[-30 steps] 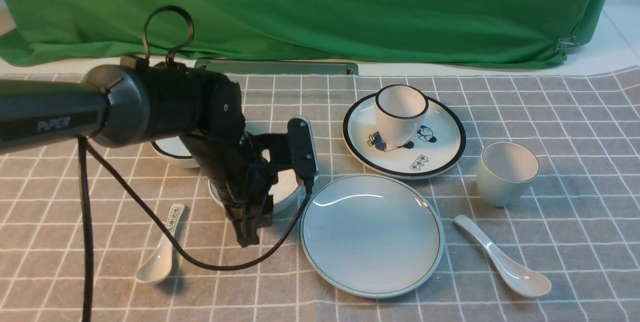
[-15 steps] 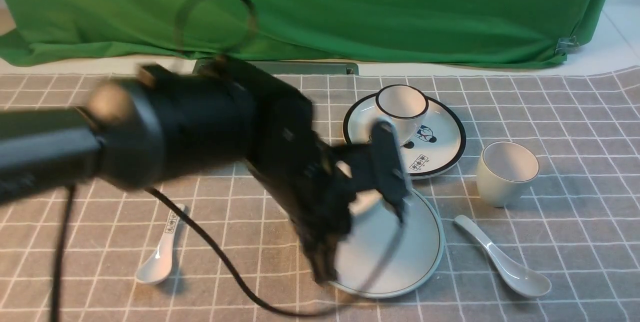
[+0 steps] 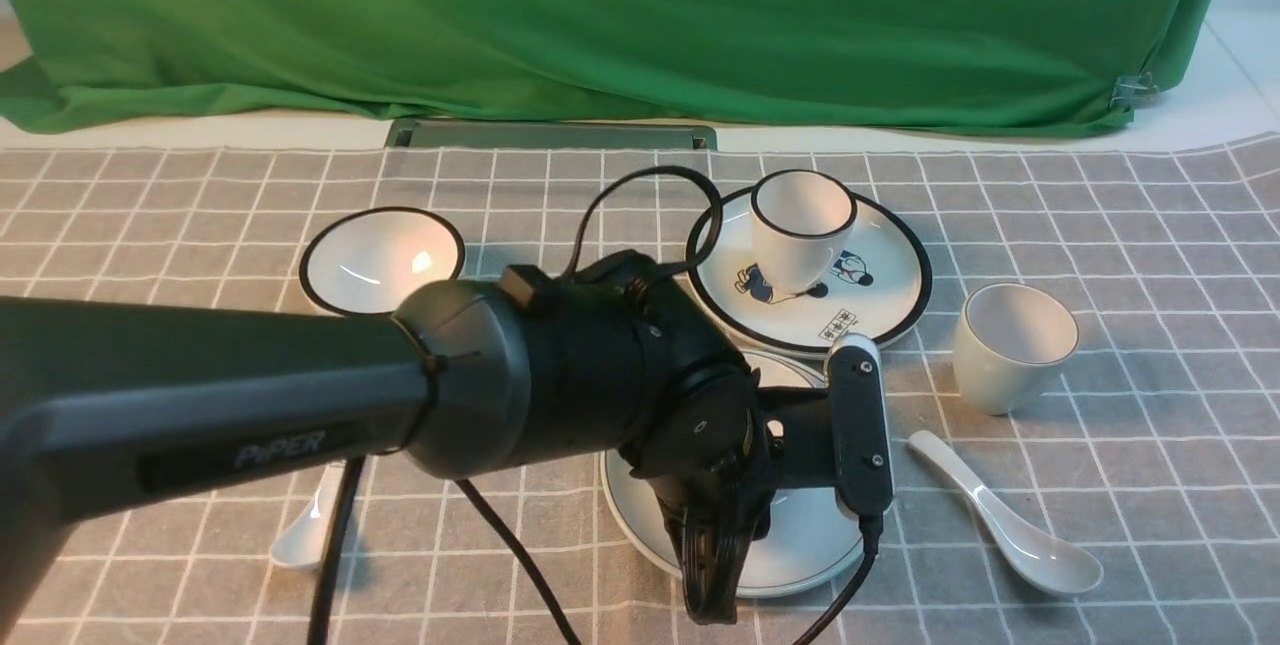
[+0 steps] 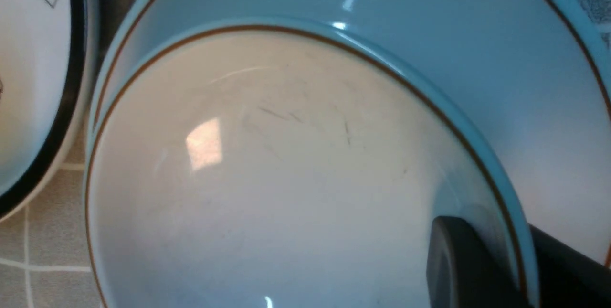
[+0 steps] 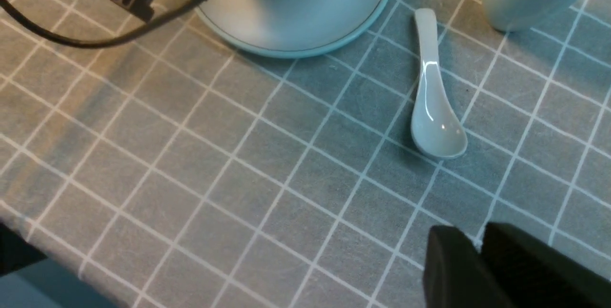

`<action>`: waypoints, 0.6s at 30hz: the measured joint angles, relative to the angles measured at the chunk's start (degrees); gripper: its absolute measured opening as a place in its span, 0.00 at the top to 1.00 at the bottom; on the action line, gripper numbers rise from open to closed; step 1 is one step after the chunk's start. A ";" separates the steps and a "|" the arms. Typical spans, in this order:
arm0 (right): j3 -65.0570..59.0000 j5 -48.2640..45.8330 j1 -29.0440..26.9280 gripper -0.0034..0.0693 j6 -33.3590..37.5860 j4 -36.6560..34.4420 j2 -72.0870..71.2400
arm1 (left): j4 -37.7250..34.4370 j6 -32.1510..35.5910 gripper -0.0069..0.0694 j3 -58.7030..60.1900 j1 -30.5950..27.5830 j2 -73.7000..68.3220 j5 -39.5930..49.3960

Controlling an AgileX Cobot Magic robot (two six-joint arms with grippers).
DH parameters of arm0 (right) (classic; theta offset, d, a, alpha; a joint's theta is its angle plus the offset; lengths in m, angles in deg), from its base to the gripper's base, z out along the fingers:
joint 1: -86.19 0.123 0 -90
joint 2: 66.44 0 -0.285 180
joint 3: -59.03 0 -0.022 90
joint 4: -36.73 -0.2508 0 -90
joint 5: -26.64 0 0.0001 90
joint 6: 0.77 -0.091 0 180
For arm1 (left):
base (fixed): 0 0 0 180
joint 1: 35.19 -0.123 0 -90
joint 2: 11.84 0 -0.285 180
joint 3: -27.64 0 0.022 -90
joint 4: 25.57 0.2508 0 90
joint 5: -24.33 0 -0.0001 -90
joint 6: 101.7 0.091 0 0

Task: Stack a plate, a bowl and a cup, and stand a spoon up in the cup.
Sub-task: Use the left arm to put the blue rice bowl into the blue large plate in the middle

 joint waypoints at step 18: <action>11.94 -0.11 0.00 0.45 -1.51 0.43 25.15 | -5.08 -21.41 0.29 0.25 0.00 20.01 4.90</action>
